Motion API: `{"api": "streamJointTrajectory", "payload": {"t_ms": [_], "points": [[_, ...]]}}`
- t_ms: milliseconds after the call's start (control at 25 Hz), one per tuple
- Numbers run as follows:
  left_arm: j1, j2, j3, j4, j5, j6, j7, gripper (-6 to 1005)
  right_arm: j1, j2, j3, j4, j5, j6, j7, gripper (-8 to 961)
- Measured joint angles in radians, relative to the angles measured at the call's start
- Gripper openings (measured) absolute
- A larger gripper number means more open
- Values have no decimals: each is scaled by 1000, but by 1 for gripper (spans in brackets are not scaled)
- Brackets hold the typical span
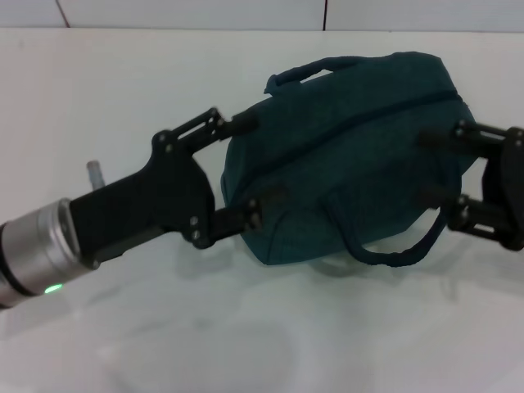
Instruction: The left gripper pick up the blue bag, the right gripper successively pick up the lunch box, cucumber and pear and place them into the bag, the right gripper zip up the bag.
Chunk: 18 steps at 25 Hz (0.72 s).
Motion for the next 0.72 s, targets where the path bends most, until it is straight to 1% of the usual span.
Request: {"api": "streamJointTrajectory", "payload": {"t_ms": [160,280,360,480,560,640,720], "points": [[37,-2,1,1,4,7,80,736,5,6,0,-4,-27,4,0,589],[41,1,4,1,23,9,100,735,2,13,2,-4,-28,15,1,589],[41,8,5,1,44,9,100,735,0,20,2,-4,-29,33,1,589],[40,18,0,1,75,9,96,734,0,39,0,-4,-40,61,-5,589],[41,20,-3,1,82,9,95,733,-1,54,1,-4,-52,81,-13,589],[41,20,-4,0,82,12,93,733,-2,63,-1,-4,-54,87,-17,589],[42,22,-3,0,85,20,92,674,-4,70,-2,-4,-54,87,-19,589]]}}
